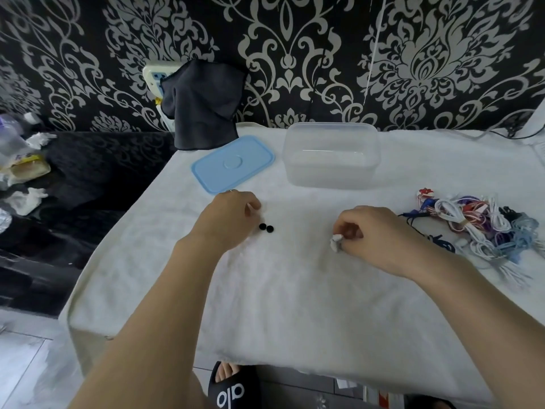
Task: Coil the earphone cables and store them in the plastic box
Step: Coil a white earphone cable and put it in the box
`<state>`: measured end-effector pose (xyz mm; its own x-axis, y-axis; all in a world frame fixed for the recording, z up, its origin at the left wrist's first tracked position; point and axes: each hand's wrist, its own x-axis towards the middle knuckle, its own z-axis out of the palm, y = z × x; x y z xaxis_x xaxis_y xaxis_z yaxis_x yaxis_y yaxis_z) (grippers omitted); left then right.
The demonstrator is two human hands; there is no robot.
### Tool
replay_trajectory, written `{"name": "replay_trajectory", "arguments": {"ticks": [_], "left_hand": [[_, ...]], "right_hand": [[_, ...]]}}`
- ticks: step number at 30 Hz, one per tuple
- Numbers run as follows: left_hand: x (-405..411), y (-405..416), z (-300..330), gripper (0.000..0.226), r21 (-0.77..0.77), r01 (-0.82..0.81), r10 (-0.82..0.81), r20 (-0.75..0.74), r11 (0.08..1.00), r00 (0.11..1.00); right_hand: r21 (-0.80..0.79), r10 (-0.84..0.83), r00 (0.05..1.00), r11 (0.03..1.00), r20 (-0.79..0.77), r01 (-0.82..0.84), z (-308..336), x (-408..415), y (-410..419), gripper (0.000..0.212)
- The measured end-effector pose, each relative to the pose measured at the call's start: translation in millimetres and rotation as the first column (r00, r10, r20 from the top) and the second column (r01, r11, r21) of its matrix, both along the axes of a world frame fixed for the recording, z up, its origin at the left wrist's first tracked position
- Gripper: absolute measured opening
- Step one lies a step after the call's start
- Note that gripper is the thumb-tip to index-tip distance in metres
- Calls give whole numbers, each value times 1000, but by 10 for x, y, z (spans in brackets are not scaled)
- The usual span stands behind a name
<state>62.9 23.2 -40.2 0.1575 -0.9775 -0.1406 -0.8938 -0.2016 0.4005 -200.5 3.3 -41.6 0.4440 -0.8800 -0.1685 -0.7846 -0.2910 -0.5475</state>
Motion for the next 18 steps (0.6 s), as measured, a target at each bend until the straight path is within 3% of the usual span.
{"name": "replay_trajectory", "arguments": {"ticks": [11,18], "left_hand": [[-35,-75,5,11,-20,-8,8,-38,1000,999],[61,-70,96,30,-21,-48,47,-49,999,998]], "right_hand": [[77,-85,974,995,211,70,54,32,-25,11],[70,-105,946,994,308,87,77,92,21,12]]}}
